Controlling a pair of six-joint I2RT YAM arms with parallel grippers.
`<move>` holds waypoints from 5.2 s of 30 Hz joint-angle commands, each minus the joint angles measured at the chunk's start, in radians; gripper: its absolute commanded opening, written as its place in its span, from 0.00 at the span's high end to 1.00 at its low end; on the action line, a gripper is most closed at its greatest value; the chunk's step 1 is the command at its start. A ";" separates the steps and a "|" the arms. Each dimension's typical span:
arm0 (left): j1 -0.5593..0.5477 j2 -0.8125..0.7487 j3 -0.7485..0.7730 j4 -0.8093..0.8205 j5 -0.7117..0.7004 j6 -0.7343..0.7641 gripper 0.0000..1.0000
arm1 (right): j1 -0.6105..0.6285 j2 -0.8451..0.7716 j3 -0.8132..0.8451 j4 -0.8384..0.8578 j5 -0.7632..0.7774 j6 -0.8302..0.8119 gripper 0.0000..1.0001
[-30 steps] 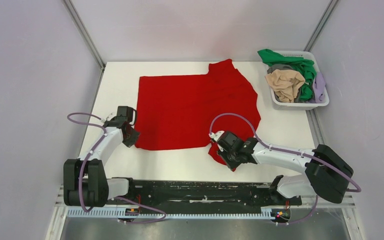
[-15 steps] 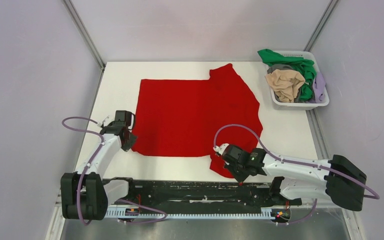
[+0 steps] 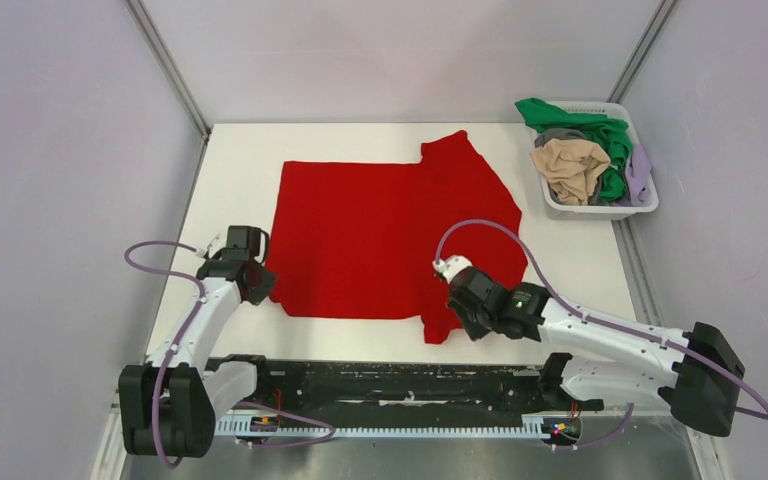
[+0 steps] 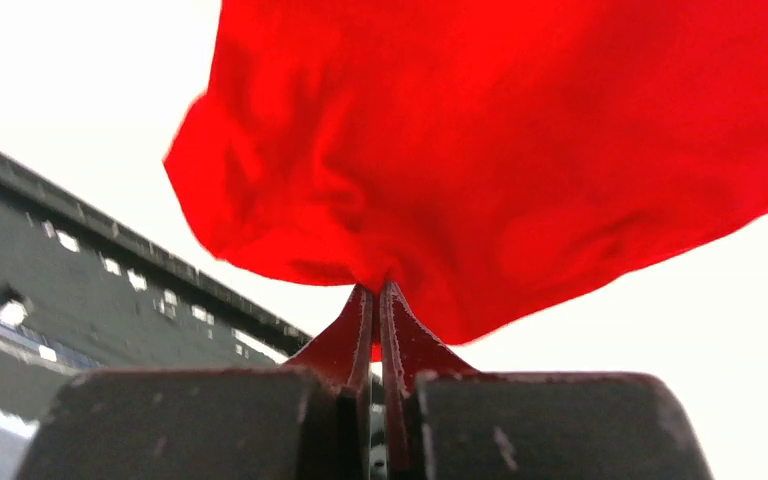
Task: Fold and stack the t-shirts
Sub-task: Grab the side of the flattened tshirt closest away from the robot with both arms, then fold the flattened tshirt in 1/3 of the way
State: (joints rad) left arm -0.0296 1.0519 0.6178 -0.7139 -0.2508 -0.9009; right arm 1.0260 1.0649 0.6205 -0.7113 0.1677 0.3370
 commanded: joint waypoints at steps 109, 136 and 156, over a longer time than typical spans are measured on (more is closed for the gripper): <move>-0.014 0.739 0.442 0.388 0.314 0.126 0.00 | -0.685 0.616 0.242 0.555 -0.149 -0.159 0.02; -0.021 0.040 -0.163 0.161 0.267 0.049 0.00 | -0.538 0.003 -0.294 0.282 -0.250 -0.057 0.02; -0.021 -0.180 -0.183 0.074 0.245 0.028 0.00 | -0.469 -0.151 -0.260 0.118 -0.215 0.037 0.02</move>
State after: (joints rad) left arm -0.0486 0.9016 0.4252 -0.5777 0.0177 -0.8490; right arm 0.5488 0.9123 0.3679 -0.4103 -0.0639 0.3225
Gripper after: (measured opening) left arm 0.993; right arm 0.979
